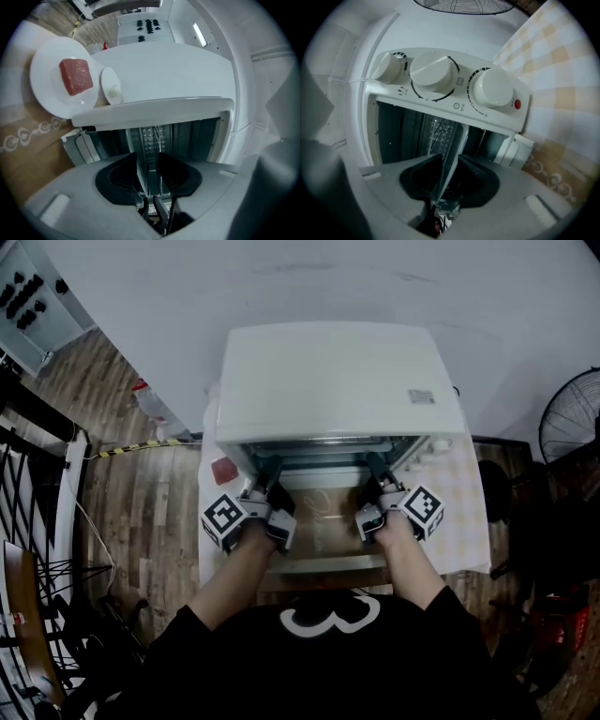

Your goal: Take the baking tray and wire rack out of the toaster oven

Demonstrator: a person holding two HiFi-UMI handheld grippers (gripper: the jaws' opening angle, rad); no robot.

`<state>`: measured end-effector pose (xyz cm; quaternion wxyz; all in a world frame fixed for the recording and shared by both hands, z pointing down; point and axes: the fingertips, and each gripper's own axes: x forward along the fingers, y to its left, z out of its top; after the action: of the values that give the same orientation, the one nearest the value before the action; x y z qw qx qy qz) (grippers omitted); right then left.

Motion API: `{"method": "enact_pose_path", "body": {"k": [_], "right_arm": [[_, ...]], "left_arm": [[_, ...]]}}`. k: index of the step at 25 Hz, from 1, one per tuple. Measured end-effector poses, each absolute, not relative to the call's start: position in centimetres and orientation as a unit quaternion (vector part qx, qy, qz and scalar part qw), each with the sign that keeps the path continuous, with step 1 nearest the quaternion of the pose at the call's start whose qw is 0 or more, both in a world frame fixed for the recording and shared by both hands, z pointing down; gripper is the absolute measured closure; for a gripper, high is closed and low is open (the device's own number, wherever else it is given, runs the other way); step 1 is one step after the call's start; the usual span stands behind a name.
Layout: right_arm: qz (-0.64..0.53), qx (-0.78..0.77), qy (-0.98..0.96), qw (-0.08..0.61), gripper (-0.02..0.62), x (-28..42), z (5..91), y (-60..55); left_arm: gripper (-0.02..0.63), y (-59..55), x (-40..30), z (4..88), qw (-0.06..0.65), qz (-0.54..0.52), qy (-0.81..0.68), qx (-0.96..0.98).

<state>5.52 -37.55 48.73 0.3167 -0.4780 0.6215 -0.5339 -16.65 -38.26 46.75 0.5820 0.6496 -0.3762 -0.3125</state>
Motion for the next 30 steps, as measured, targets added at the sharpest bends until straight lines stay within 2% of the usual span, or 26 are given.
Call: {"method": "enact_pose_path", "body": {"k": [20, 24, 30], "right_arm": [[-0.536, -0.483, 0.588, 0.364, 0.491, 6.1, 50.5, -40.5], [-0.539, -0.474, 0.589, 0.370, 0.524, 6.3, 50.8, -41.0], [-0.545, -0.468, 0.581, 0.383, 0.526, 6.8, 51.0, -41.4]], "left_arm": [[0.483, -41.0, -17.7, 49.6, 0.575, -0.334, -0.421, 0.617], [0.497, -41.3, -17.6, 50.0, 0.572, -0.337, -0.428, 0.614], [0.525, -41.7, -17.2, 50.5, 0.571, -0.329, -0.440, 0.610]]}}
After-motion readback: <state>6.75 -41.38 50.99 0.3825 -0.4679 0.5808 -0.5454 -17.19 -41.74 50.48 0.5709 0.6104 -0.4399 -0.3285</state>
